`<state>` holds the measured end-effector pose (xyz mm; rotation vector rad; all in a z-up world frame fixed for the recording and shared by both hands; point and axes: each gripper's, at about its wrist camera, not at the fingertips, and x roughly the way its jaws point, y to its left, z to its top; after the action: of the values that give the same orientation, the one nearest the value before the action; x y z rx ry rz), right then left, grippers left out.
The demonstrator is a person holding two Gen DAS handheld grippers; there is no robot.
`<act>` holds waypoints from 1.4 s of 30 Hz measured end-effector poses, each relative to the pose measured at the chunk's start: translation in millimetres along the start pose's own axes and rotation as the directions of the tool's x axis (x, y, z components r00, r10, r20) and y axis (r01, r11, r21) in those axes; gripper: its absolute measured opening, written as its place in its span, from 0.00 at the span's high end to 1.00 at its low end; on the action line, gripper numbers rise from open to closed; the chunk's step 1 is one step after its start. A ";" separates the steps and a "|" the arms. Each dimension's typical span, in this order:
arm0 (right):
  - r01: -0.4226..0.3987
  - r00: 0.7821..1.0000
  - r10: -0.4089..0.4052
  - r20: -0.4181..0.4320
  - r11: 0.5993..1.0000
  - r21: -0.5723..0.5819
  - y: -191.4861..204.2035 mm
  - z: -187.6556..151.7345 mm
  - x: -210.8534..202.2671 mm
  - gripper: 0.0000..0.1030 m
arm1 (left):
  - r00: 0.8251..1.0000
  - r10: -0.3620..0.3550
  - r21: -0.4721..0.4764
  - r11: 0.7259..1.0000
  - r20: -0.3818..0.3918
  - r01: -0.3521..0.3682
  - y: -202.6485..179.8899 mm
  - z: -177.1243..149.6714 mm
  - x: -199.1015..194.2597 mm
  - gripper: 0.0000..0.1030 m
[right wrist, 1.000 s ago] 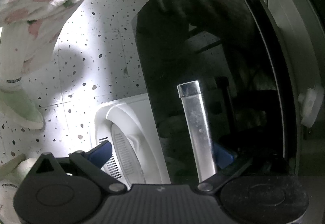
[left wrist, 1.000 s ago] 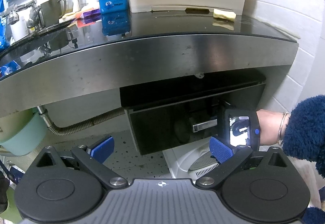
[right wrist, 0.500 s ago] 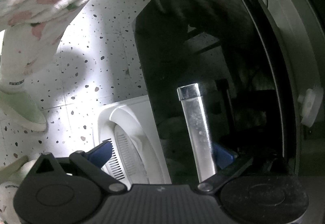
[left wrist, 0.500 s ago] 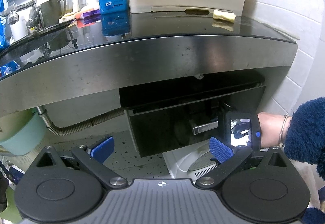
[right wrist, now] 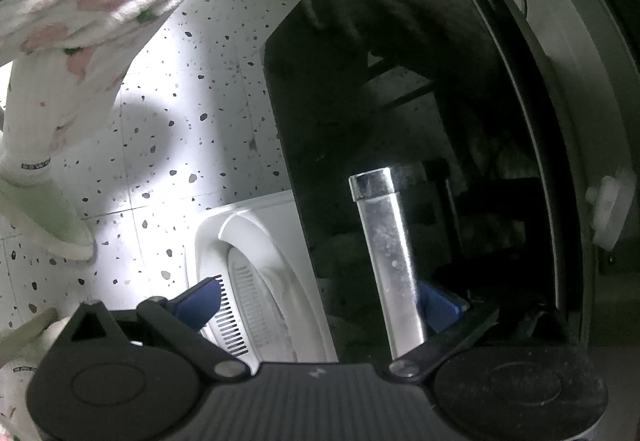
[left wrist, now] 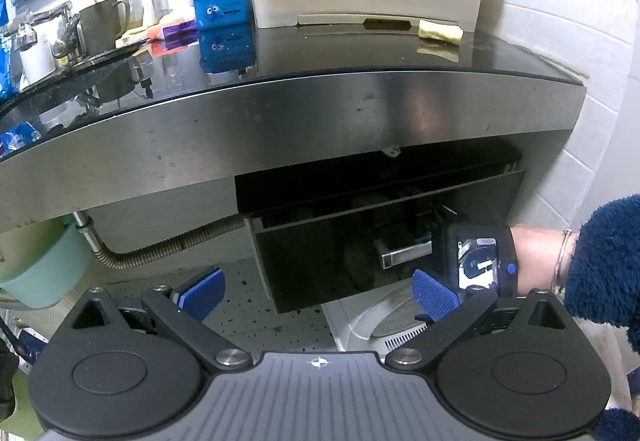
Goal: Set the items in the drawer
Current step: 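Pull the black drawer open with the right tool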
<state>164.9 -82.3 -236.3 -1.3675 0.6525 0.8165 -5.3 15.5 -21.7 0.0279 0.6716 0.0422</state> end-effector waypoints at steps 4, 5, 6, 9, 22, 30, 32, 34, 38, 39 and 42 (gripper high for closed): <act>-0.012 1.000 0.012 0.001 1.000 -0.018 9.0 -2.7 -7.0 0.00 | 1.000 -0.002 -0.004 1.000 -0.001 0.002 1.2 0.3 0.8 0.02; -0.016 1.000 0.016 0.003 1.000 -0.024 12.7 -3.8 -9.5 0.00 | 1.000 -0.003 -0.004 1.000 -0.001 0.003 1.0 0.5 1.1 0.02; -0.018 1.000 0.019 0.005 0.999 -0.032 17.1 -4.9 -11.8 0.00 | 1.000 -0.004 -0.004 1.000 -0.001 0.004 0.8 0.8 1.5 0.02; -0.036 0.999 0.036 0.019 0.999 -0.024 28.1 -7.0 -19.8 0.00 | 1.000 -0.006 -0.001 1.000 0.000 0.006 0.0 1.0 1.7 0.02; -0.119 0.991 0.100 0.093 0.969 0.219 33.5 -11.6 -51.6 0.00 | 1.000 -0.010 -0.009 1.000 -0.013 0.010 1.5 -2.3 7.6 0.02; -0.246 0.956 0.079 0.281 0.737 0.630 -2.1 -43.0 -86.2 0.00 | 1.000 -0.025 -0.024 0.999 -0.002 0.025 1.1 -3.2 6.3 0.02; -0.259 0.946 0.029 0.322 0.664 0.702 -4.8 -51.7 -93.9 0.00 | 1.000 -0.025 -0.027 0.999 0.002 0.025 2.1 -2.5 5.1 0.02; -0.254 0.940 -0.035 0.340 0.591 0.765 -6.7 -58.6 -99.5 0.00 | 1.000 -0.024 -0.030 0.999 0.006 0.025 3.2 -1.8 3.9 0.02; -0.242 0.933 -0.154 0.326 0.403 0.883 -16.9 -68.0 -100.1 0.00 | 1.000 -0.023 -0.031 0.999 0.008 0.023 3.6 -0.7 2.4 0.02; -0.240 0.934 -0.167 0.316 0.363 0.900 -22.7 -71.2 -99.4 0.01 | 1.000 -0.023 -0.030 0.999 0.008 0.023 3.2 -0.6 2.0 0.02; -0.197 0.948 -0.185 0.259 0.300 0.933 -31.8 -77.5 -91.7 0.07 | 1.000 -0.020 -0.026 0.999 0.015 0.021 3.2 -0.3 0.2 0.02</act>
<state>142.5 -170.9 -152.3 -0.0638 0.6934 0.4398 -5.4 18.7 -22.0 -0.0035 0.6560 0.0309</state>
